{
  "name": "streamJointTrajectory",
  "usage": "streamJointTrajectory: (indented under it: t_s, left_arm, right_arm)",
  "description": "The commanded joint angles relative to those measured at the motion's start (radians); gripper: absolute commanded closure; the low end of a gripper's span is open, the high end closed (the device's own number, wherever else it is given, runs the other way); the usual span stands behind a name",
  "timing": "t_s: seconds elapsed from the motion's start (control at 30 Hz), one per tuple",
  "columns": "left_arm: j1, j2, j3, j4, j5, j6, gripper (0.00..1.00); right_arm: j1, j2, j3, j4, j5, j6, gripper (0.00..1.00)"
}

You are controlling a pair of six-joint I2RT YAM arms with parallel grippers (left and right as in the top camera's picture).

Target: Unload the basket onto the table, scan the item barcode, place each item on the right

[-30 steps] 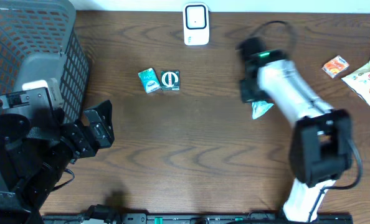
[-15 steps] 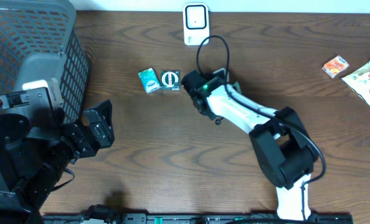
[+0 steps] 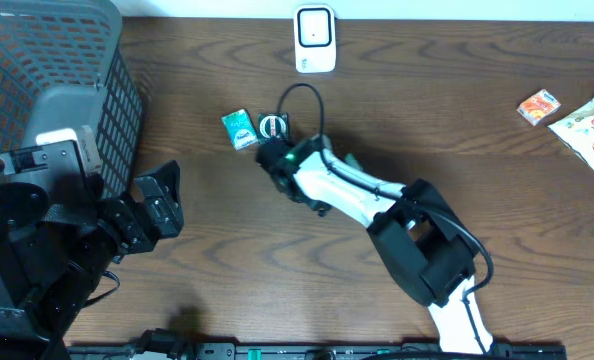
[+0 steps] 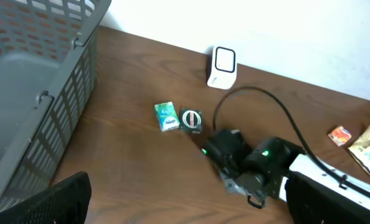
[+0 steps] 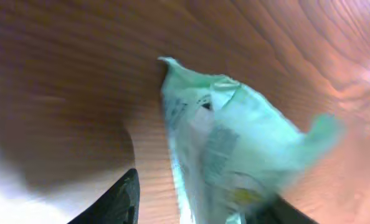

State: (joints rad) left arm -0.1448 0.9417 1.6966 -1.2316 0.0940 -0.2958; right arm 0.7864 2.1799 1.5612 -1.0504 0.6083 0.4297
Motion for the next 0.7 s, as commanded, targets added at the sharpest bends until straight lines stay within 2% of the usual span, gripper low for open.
streamJointTrajectory:
  t_s: [0.0, 0.2, 0.33, 0.57, 0.67]
  left_arm:
    - [0.004, 0.000, 0.007, -0.003, -0.013, -0.009, 0.02]
    - [0.004, 0.000, 0.007, -0.003, -0.013, -0.009, 0.02]
    - [0.004, 0.000, 0.007, -0.003, -0.013, -0.009, 0.02]
    - [0.004, 0.000, 0.007, -0.003, -0.013, -0.009, 0.02]
    - [0.004, 0.000, 0.007, -0.003, -0.013, -0.009, 0.02]
  right_arm:
    - [0.033, 0.000, 0.117, -0.027, -0.103, 0.001, 0.57]
    - [0.027, 0.000, 0.146, -0.041, -0.083, -0.046, 0.63]
    - [-0.019, 0.000, 0.146, -0.048, -0.120, -0.047, 0.57]
    - [-0.152, 0.000, 0.145, -0.046, -0.494, -0.174, 0.53]
    - [-0.195, 0.001, 0.135, -0.046, -0.594, -0.227, 0.52]
